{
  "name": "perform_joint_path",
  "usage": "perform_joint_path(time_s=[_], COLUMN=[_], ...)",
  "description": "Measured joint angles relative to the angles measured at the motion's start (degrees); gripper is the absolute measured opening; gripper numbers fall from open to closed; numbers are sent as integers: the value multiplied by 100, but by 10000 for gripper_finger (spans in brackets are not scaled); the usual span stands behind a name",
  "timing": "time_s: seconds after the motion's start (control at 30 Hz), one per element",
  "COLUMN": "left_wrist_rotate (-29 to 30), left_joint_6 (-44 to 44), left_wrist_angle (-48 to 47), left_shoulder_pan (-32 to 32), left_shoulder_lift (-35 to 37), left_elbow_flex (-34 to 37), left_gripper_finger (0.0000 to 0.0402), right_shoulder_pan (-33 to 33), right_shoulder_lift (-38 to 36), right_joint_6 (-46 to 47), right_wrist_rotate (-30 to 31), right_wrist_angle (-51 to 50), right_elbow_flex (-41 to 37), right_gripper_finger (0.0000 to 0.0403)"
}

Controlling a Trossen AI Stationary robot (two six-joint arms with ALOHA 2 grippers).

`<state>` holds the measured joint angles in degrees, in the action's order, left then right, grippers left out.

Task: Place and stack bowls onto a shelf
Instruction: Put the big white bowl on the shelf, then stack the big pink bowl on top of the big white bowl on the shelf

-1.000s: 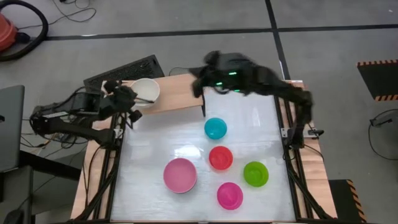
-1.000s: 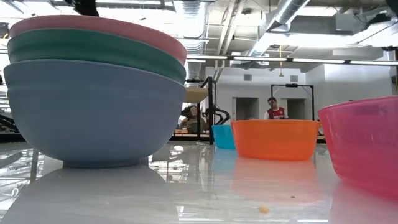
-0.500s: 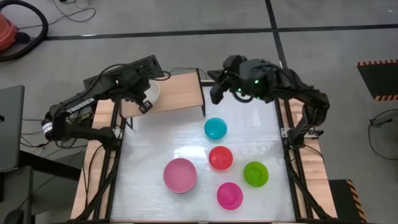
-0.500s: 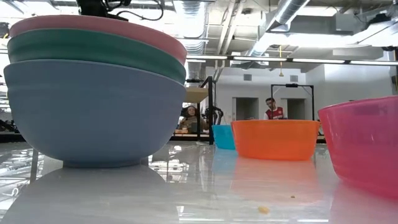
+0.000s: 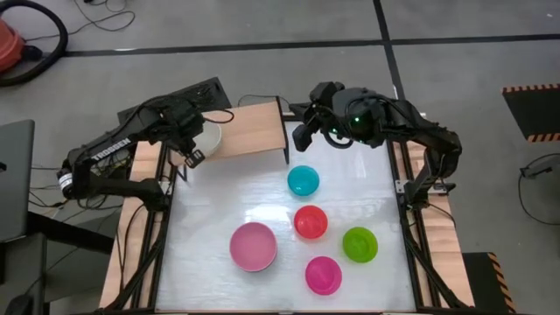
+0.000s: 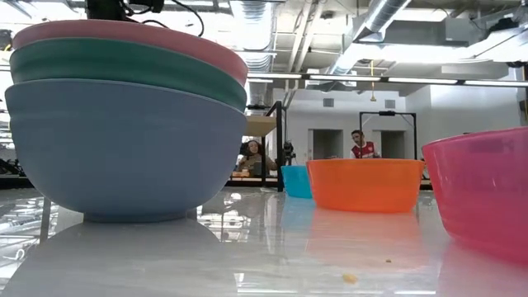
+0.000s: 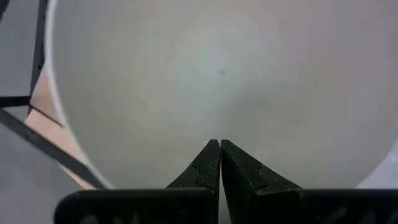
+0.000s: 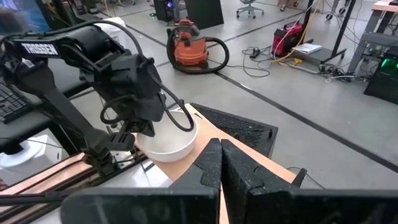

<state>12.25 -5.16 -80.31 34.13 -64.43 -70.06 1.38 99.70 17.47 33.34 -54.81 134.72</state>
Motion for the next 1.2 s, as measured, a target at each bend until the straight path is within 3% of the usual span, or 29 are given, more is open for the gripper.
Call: perform_joint_path(time_s=[0.27, 0.43, 0.63, 0.73, 0.87, 1.0, 1.1, 1.2], left_wrist_rotate=[209, 156, -243, -584, -1136, -1535, -1535, -1265], left_joint_6=[-104, -470, -1041, -1135, -1305, -1486, -1643, -1821], left_wrist_angle=[33, 67, 102, 181, 185, 275, 331, 326], left_shoulder_pan=[-1, -152, -389, -479, -516, -514, -514, -514], left_shoulder_lift=[344, 761, 1423, 1751, 2216, 2692, 2992, 3194], left_elbow_flex=[-9, -463, -1542, -1931, -2247, -2287, -2284, -2284], left_gripper_finger=[0, 0, 0, 4, 37, 94, 138, 170], right_shoulder_pan=[-2, 50, 141, 400, 840, 1126, 1182, 1203], right_shoulder_lift=[0, 0, 306, 804, 1511, 2325, 2899, 3308], right_joint_6=[2, 13, 471, 564, 514, 644, 828, 995], right_wrist_rotate=[-20, -212, -1898, -2339, -2431, -2448, -2550, -2590], right_wrist_angle=[-7, -265, -1343, -1690, -1887, -1737, -1477, -1230], right_elbow_flex=[0, 0, 4, 2, -1, -1, -7, -7], right_gripper_finger=[24, 27, 43, 63, 113, 187, 227, 237])
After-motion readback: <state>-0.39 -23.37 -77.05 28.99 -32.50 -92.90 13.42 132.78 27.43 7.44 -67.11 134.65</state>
